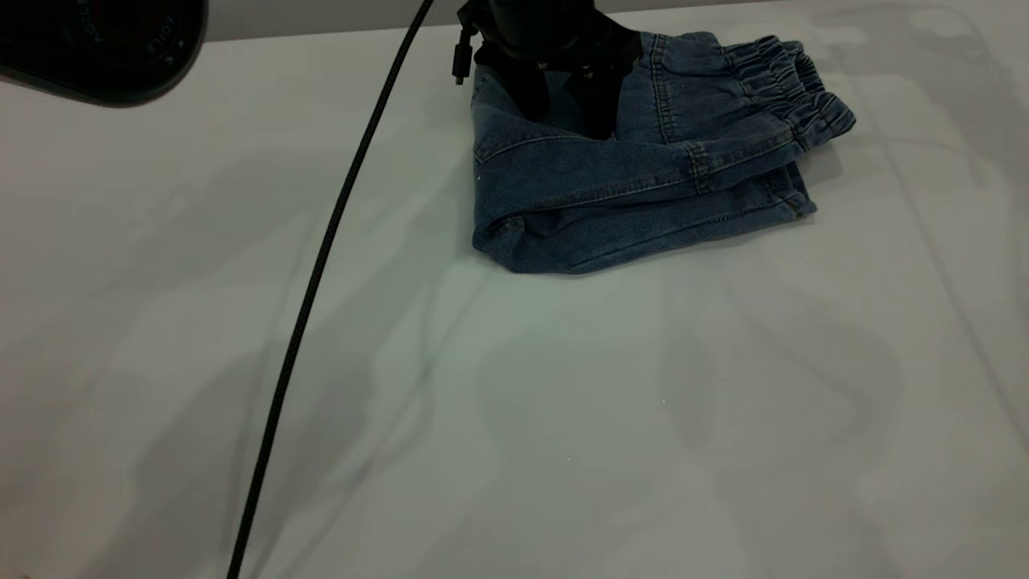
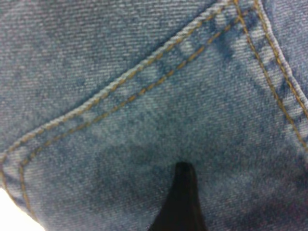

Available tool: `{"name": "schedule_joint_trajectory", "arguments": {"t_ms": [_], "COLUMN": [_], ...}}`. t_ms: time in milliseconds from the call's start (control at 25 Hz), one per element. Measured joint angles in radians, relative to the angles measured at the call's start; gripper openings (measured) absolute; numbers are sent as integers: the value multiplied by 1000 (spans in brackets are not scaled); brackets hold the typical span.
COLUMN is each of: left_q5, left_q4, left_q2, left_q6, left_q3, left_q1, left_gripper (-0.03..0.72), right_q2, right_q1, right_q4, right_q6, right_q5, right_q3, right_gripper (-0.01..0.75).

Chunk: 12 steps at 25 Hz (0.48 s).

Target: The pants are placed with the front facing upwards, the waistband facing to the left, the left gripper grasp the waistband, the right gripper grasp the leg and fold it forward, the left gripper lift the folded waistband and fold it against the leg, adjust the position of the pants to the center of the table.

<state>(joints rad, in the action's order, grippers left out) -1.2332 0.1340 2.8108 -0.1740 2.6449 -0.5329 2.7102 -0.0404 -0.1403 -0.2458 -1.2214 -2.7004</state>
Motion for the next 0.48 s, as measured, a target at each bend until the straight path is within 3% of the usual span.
{"name": "schedule_joint_trajectory", "arguments": {"t_ms": [480], "left_q5": [38], "left_q4": [-10], "left_q2": [8], "left_q6": [7], "left_q3": [72], "left_q1": [-69], "left_gripper": [580], "right_q2": [0], "right_q1": [0], "right_q4": [0], "right_q6": [0], "right_q5": [0], "right_q3": [0], "right_gripper": [440]}}
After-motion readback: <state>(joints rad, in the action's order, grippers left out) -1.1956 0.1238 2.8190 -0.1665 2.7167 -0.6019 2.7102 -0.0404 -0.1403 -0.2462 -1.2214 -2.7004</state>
